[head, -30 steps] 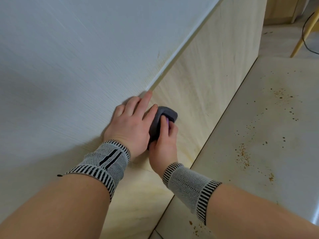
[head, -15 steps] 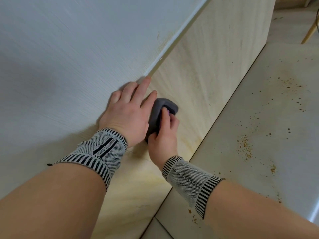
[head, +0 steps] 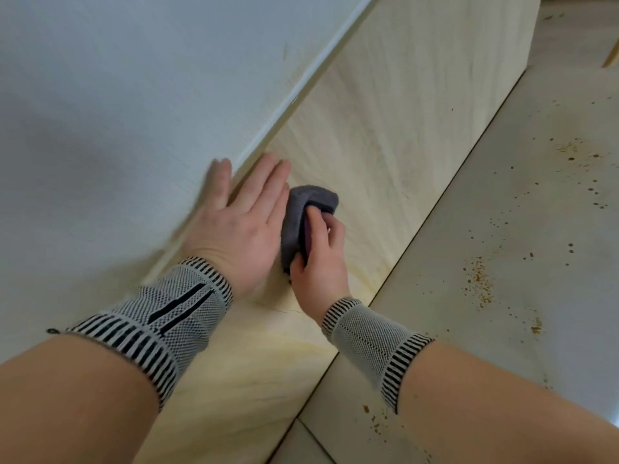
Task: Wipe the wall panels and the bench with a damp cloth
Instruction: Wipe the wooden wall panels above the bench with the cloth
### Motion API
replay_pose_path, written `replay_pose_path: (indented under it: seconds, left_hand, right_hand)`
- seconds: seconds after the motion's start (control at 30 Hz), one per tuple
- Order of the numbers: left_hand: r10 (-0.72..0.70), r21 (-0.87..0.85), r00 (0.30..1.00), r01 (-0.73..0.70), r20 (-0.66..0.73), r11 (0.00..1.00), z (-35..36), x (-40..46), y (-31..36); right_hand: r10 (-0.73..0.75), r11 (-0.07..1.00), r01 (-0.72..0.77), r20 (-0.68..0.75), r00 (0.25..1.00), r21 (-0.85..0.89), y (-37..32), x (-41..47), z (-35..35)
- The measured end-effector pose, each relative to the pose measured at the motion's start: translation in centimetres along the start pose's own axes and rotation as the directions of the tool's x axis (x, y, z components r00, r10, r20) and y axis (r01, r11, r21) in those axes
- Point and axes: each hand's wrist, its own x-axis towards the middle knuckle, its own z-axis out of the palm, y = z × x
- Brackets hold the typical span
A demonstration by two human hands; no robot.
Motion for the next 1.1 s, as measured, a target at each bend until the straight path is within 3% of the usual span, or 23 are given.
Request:
replay_pose_path:
  seconds: [0.03,0.07,0.1,0.13,0.17,0.2,0.23,0.3,0.37,0.43,0.47,0.53,0.6,0.63,0.67,0.7,0.8,0.83,0.9,0.93,1.0,1.07,1.1]
  left_hand:
    - [0.006,0.006,1.0,-0.006,0.027,1.0,-0.2,0.1,0.5]
    - [0.008,-0.002,0.999,-0.008,0.045,1.0,-0.1,0.3,1.0]
    - [0.018,-0.009,0.999,-0.018,0.052,1.0,0.1,0.5,1.7]
    - [0.022,-0.021,0.997,-0.02,0.079,1.0,0.0,0.7,2.4]
    - [0.031,-0.043,0.993,-0.026,0.111,0.999,0.2,0.7,3.1]
    - [0.035,-0.059,0.989,-0.027,0.142,0.998,0.3,0.8,3.8]
    - [0.041,-0.065,0.984,-0.03,0.173,0.997,0.7,0.9,4.3]
    - [0.051,-0.102,0.988,-0.036,0.148,0.994,1.9,1.2,5.3]
    - [0.044,-0.154,0.988,-0.022,0.146,0.988,2.6,1.8,6.1]
    - [0.109,-0.175,0.985,-0.085,0.132,0.981,3.3,2.2,7.4]
    - [0.136,-0.198,0.979,-0.104,0.155,0.975,3.5,2.2,8.0]
    - [0.138,-0.227,0.966,-0.088,0.218,0.97,3.7,2.6,9.2]
    - [0.18,-0.231,0.957,-0.127,0.226,0.965,4.6,2.7,10.6]
    - [0.207,-0.241,0.945,-0.146,0.252,0.96,4.9,2.8,11.2]
    - [0.219,-0.247,0.936,-0.151,0.276,0.957,5.1,2.8,11.6]
    - [0.225,-0.25,0.93,-0.153,0.291,0.956,5.4,3.1,12.1]
    - [0.256,-0.27,0.925,-0.18,0.28,0.946,6.1,3.6,13.3]
    - [0.262,-0.278,0.924,-0.183,0.279,0.943,6.4,3.7,13.6]
    - [0.28,-0.281,0.92,-0.202,0.273,0.938,7.1,3.9,14.2]
    - [0.283,-0.282,0.92,-0.205,0.27,0.937,7.4,4.1,14.6]
    - [0.296,-0.275,0.91,-0.217,0.291,0.937,7.9,4.4,15.6]
    - [0.325,-0.275,0.889,-0.241,0.323,0.931,8.5,4.7,16.8]
    - [0.337,-0.271,0.884,-0.254,0.326,0.929,8.8,4.8,17.3]
  right_hand:
    - [0.074,0.997,-0.074,-0.025,0.997,0.009,1.2,0.3,-0.1]
    - [0.243,0.969,-0.242,-0.026,0.97,0.046,2.5,0.9,-0.3]
    - [0.484,0.871,-0.484,0.02,0.875,0.088,3.5,1.6,-0.6]
    - [0.697,0.705,-0.703,0.087,0.711,0.098,4.7,2.2,-0.9]
    - [0.807,0.57,-0.82,0.145,0.572,0.055,5.2,2.7,-1.2]
    - [0.844,0.518,-0.855,0.169,0.509,-0.009,5.4,3.0,-1.5]
    - [0.833,0.545,-0.836,0.16,0.53,-0.063,5.4,3.1,-1.6]
    - [0.662,0.749,-0.66,0.093,0.744,-0.049,4.8,2.9,-1.8]
    - [0.357,0.934,-0.357,0.008,0.934,0.006,4.2,2.5,-1.9]
    - [0.19,0.982,-0.189,-0.072,0.979,0.016,5.0,3.1,-1.9]
    - [0.195,0.981,-0.194,-0.103,0.975,0.02,6.1,3.5,-1.7]
    - [0.416,0.909,-0.411,-0.102,0.904,0.064,8.7,4.1,-1.6]
    - [0.726,0.687,-0.724,-0.007,0.688,0.06,11.1,4.2,-1.6]
    - [0.808,0.589,-0.808,0.043,0.588,0.0,12.0,4.0,-1.7]
    - [0.839,0.543,-0.838,0.069,0.54,-0.054,12.4,3.8,-1.7]
    - [0.828,0.561,-0.825,0.068,0.557,-0.073,12.5,3.7,-1.7]
    - [0.57,0.821,-0.569,-0.005,0.822,0.039,11.7,3.3,-2.1]
    - [0.483,0.875,-0.481,-0.042,0.874,0.058,11.5,3.7,-2.4]
    - [0.436,0.9,-0.434,-0.102,0.894,0.044,12.6,4.8,-2.8]
    - [0.494,0.869,-0.491,-0.119,0.861,0.053,13.8,5.4,-2.7]
    - [0.711,0.701,-0.713,-0.074,0.7,-0.016,16.3,5.8,-2.6]
    - [0.843,0.534,-0.797,0.108,0.527,-0.281,18.2,4.9,-2.5]
    - [0.856,0.516,-0.793,0.185,0.482,-0.323,19.1,4.4,-2.3]
